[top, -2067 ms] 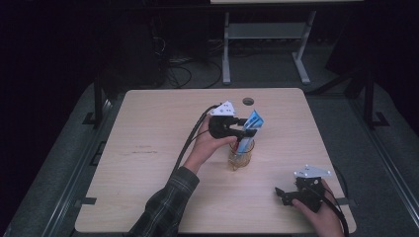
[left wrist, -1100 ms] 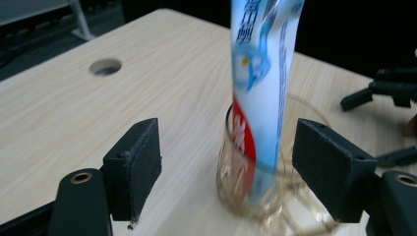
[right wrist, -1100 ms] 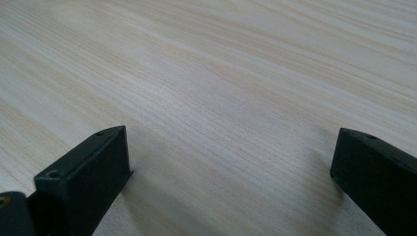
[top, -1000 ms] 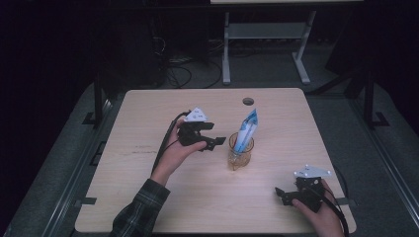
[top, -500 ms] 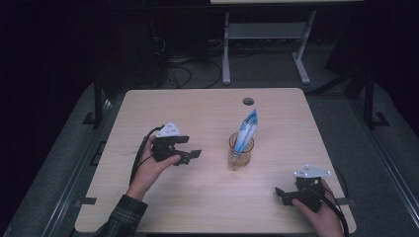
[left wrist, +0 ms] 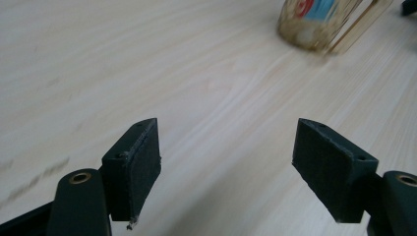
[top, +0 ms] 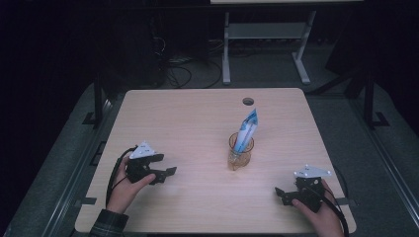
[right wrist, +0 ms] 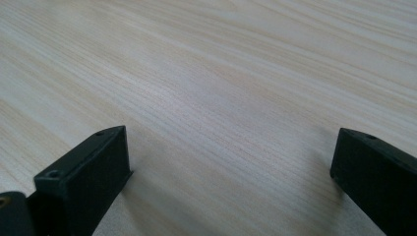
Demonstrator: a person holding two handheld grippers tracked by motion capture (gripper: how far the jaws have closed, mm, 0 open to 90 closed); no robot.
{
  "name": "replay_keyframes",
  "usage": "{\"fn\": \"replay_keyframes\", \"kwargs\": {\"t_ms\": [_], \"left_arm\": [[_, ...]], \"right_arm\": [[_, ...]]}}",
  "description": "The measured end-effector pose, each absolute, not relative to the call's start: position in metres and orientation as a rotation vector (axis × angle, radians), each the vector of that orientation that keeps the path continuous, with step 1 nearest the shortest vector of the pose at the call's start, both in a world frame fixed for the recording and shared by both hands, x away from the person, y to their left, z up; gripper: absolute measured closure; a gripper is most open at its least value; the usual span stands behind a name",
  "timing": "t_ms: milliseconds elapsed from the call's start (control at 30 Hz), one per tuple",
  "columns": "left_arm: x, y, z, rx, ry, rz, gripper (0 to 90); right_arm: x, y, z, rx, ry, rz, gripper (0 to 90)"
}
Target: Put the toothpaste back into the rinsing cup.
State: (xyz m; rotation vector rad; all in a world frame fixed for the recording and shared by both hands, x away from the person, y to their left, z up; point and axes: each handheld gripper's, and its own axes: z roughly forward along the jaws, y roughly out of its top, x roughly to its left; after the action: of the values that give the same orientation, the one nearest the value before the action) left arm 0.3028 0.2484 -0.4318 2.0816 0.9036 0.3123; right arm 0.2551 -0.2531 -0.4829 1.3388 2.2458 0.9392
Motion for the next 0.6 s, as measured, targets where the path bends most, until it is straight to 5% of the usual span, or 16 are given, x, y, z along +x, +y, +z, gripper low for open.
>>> {"fn": "replay_keyframes", "kwargs": {"t_ms": [600], "left_arm": [[0.275, 0.274, -0.466, 2.173, 1.011, 0.373, 21.9]], "right_arm": [[0.255, -0.253, -0.483, 1.339, 2.246, 0.939, 0.7]]}}
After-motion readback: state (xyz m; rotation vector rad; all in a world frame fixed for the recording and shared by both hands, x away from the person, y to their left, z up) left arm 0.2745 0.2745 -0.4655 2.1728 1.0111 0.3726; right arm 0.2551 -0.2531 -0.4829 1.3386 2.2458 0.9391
